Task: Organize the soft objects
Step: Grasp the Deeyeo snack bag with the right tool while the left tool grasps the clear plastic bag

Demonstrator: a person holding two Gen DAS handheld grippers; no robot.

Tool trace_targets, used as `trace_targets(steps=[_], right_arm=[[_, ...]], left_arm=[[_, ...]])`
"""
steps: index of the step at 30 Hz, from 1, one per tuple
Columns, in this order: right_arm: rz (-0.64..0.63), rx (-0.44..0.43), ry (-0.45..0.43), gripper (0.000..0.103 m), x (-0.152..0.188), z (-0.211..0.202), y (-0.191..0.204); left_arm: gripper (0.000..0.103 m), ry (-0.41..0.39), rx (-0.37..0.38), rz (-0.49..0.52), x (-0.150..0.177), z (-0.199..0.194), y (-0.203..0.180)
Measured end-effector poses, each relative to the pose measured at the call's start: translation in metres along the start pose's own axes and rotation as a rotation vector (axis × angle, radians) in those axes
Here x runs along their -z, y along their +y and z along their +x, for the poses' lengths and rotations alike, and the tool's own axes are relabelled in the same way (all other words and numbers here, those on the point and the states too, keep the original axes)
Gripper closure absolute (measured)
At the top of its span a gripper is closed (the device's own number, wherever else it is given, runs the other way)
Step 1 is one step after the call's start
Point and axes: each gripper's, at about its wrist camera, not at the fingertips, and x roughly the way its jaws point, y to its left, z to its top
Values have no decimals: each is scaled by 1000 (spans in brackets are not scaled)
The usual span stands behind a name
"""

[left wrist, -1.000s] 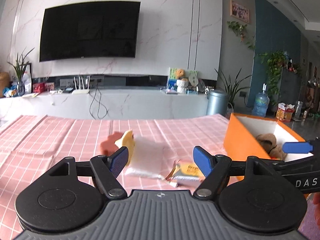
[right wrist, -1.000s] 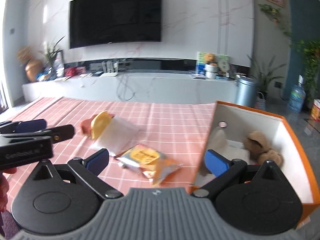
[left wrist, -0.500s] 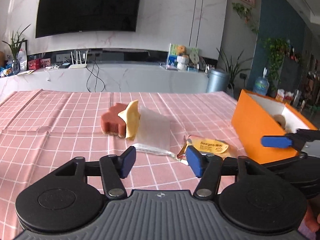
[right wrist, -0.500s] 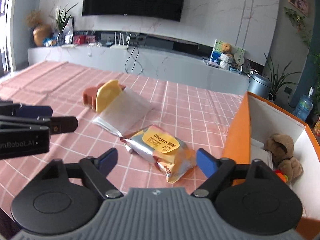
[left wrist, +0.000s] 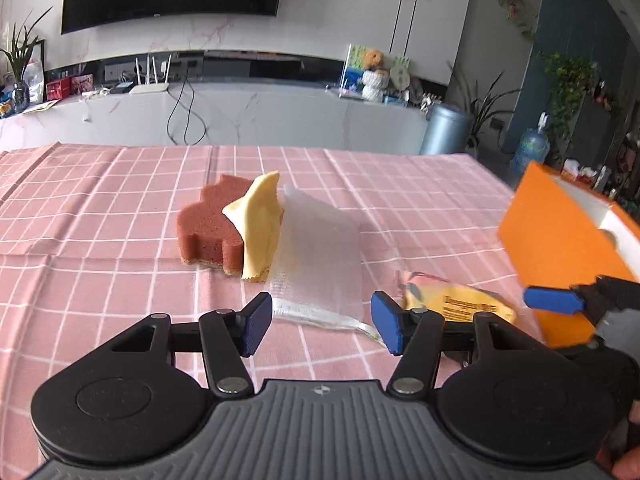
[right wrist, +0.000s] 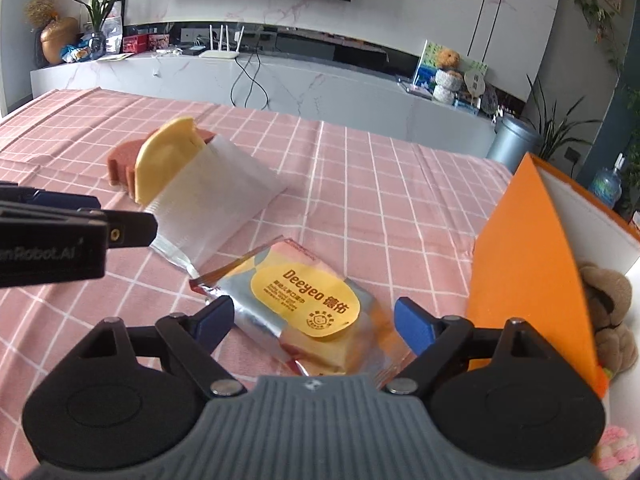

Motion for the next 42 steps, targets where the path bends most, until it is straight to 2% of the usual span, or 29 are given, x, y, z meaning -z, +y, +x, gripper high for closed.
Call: trace_targets(steps=[3,7,10,13,16,17,19,20,22,23,26,30,34,42], right_arm=[[36,-1,13,9,0,10,-5],[55,-20,3,9,-5,18,-8],[65,-38,30,9,-5,29,-8],[83,-41,33,11,-1,33,-8],[85,-36,28,15,0,32,-8],[87,-37,29,16,1,31,-8],[90,-40,28,23,1,29,-8],[91,-42,29,26,1,28,-8],[86,-36,29,31,2,25,-6],[86,-36,28,32,3,24,-6],[90,-44,22,38,5,16,-5],[84,-73,22,44,11,4,1],[62,-96,31,45,19,-12,9],[43,-121,60,44,46,-48,13]], left_arm=[[35,20,-11,11,-2,17,0],[33,39,-22,53,-2,36,-1],[33,50,-12,61,-3,45,-1],[36,62,-8,68,-2,49,-2],[47,73,-19,81,1,52,-3],[54,74,-25,93,3,52,-4],[63,65,-43,140,3,51,-9],[72,63,-48,153,4,50,-10],[79,68,-40,149,5,47,-10],[89,73,-43,149,5,45,-11],[98,80,-42,148,8,39,-11],[100,82,-40,125,15,24,-9],[100,83,-42,91,25,0,-7],[100,154,-48,32,59,-48,-4]])
